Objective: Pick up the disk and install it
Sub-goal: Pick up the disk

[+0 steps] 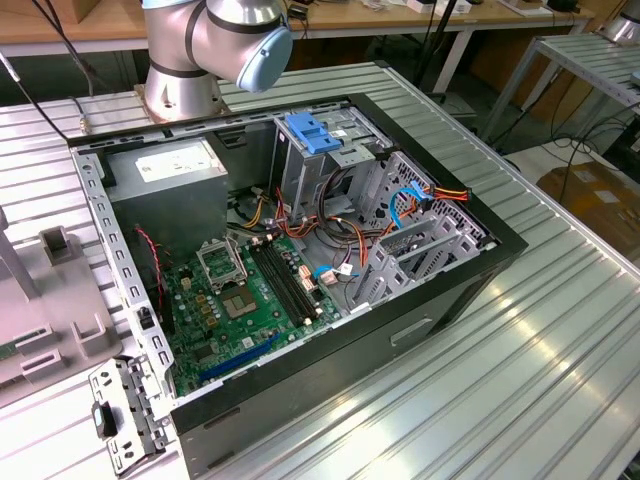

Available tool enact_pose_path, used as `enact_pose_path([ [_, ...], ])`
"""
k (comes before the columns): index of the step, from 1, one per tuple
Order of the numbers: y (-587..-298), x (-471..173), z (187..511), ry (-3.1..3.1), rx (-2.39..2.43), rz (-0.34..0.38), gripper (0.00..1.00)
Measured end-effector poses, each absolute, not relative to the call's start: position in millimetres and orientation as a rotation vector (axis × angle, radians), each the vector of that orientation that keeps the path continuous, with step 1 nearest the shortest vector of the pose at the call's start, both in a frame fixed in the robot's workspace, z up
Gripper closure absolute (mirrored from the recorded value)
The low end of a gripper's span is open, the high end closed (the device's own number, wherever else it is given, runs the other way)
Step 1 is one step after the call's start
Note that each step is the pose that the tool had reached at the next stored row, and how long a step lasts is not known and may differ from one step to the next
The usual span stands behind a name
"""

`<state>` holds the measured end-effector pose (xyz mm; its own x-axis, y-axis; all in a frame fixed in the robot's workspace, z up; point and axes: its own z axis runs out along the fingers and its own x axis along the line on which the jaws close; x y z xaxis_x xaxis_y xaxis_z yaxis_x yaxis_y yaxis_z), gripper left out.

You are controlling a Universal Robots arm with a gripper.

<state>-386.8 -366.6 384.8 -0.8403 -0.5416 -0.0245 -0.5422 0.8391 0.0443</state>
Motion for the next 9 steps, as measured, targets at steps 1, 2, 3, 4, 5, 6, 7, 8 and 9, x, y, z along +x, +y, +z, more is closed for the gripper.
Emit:
enact_pose_path([
  [1,-366.6,-386.8,384.8,3.001,-0.890,0.077,0.89],
  [2,-366.6,-386.8,384.8,2.999,-0.896,0.077,0.89],
  [3,-366.6,-386.8,384.8,2.997,-0.902,0.078,0.89],
  [4,-366.6,-386.8,384.8,2.995,-0.910,0.078,0.89],
  [5,-366.6,-386.8,384.8,2.994,-0.915,0.078,0.89],
  [6,-366.6,-386.8,384.8,2.992,-0.920,0.078,0.89],
  [7,-366.6,-386.8,384.8,2.990,-0.925,0.078,0.89],
  [8,-366.6,-386.8,384.8,2.989,-0.931,0.078,0.89],
  [9,-366.6,-386.8,384.8,2.987,-0.938,0.078,0.89],
])
